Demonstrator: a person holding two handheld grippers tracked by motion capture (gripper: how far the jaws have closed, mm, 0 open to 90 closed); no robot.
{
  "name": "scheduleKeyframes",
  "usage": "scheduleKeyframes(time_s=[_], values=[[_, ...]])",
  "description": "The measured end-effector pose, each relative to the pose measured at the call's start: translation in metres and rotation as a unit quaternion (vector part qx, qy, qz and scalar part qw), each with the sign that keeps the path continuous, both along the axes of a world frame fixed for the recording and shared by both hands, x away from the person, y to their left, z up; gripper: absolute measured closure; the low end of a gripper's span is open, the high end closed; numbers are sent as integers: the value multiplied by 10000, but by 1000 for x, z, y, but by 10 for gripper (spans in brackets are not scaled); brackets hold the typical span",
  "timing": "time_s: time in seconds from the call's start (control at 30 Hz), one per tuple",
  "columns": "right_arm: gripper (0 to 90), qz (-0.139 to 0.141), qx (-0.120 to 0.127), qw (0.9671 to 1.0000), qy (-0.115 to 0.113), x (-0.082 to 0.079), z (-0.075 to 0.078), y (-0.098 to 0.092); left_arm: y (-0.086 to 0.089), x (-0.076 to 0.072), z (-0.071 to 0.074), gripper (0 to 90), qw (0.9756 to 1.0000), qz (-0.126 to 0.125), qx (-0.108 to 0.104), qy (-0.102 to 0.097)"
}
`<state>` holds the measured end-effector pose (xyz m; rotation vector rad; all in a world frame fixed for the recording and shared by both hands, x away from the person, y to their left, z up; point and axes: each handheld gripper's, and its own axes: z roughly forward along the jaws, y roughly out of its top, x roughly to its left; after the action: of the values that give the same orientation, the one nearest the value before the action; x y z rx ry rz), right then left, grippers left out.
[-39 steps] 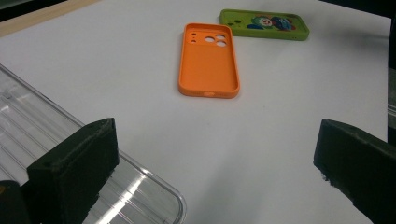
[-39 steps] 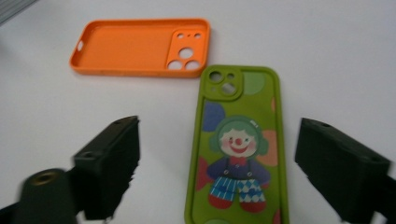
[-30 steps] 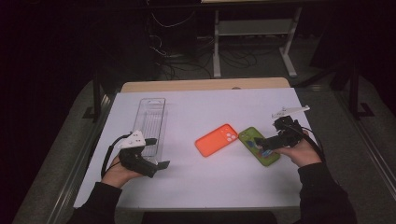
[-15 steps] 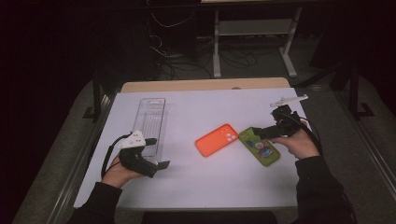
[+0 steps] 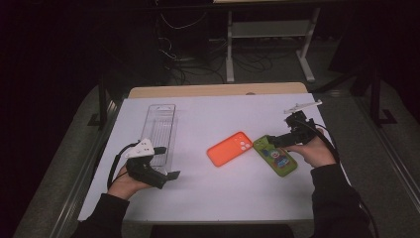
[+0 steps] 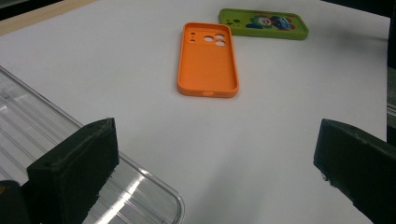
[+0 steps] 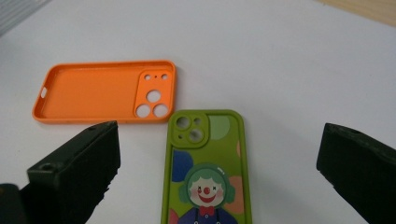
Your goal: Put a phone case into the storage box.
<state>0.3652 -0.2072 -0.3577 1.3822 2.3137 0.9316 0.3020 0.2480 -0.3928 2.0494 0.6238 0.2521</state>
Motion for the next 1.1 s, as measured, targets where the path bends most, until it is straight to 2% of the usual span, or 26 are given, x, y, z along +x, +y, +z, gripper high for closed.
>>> scheduleKeyframes(time_s=[0.13,0.3,0.5,0.67,0.7,0.93,1.1], values=[[0,49,-128,9999,72,1,-6,0,1,0,0,0,10000,31,-16,33],[0,50,-277,9992,279,2,-18,0,0,0,0,0,10000,14,-22,8],[0,69,-391,9973,623,1,-32,1,0,0,1,0,10000,8,-34,-2],[0,105,-480,9962,713,1,-39,2,0,0,1,0,10000,20,-39,6],[0,104,-533,9953,801,1,-43,2,0,0,1,0,10000,19,-42,8],[0,122,-702,9921,1032,1,-54,6,0,0,1,0,10000,3,-24,1],[0,287,-875,9888,1177,1,-62,8,-1,0,0,0,10000,7,-33,10]])
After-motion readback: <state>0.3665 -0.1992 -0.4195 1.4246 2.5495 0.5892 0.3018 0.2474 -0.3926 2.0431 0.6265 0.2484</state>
